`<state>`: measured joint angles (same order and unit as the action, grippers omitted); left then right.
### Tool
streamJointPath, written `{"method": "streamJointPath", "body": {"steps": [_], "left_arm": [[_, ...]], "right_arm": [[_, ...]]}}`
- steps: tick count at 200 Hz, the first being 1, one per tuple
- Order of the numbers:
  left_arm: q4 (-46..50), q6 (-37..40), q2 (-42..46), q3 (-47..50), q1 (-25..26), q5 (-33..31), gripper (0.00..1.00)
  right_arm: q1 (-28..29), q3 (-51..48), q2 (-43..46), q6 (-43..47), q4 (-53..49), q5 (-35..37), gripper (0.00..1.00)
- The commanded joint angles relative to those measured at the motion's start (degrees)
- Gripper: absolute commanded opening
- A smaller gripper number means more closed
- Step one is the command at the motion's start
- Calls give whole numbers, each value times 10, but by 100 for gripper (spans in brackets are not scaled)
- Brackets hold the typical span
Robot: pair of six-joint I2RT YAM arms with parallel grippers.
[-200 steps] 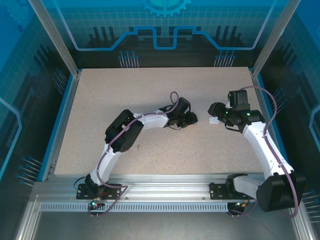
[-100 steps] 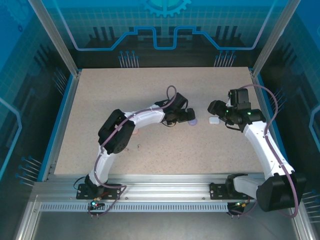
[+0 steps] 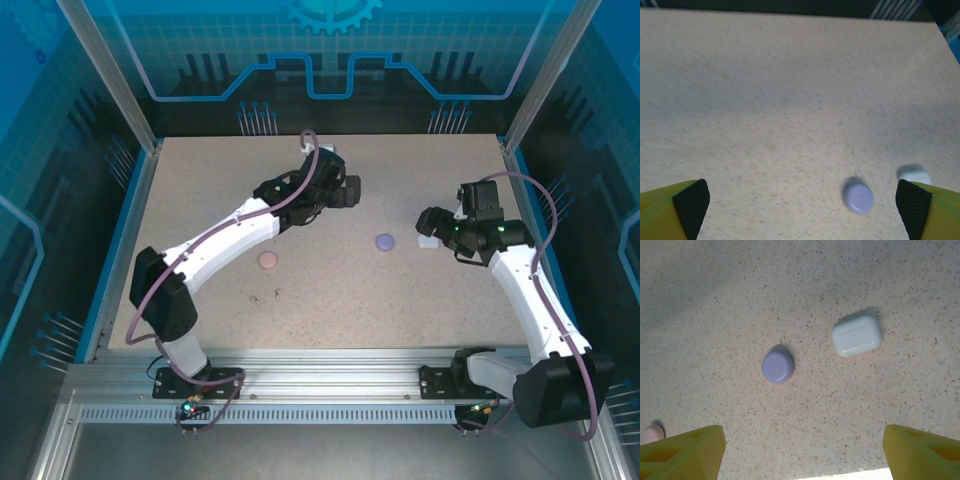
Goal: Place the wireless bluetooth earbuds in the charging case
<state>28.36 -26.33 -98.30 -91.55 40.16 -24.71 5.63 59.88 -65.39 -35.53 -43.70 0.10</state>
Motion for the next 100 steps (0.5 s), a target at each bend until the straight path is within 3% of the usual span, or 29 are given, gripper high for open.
{"method": "streamJointPath", "body": {"steps": [1,40,71,100], "left_arm": [[5,50,44,40,-8,-88,99],[-42,47,118,117,-35,-98,99],[-91,57,200,210,-59,-82,99],[-154,-14,290,311,-106,-71,99]], "right_arm": [[6,34,13,17,-43,15,85],[26,77,11,24,-81,23,90],[75,93,2,1,-85,35,98],[141,127,-32,-27,-91,54,99]]}}
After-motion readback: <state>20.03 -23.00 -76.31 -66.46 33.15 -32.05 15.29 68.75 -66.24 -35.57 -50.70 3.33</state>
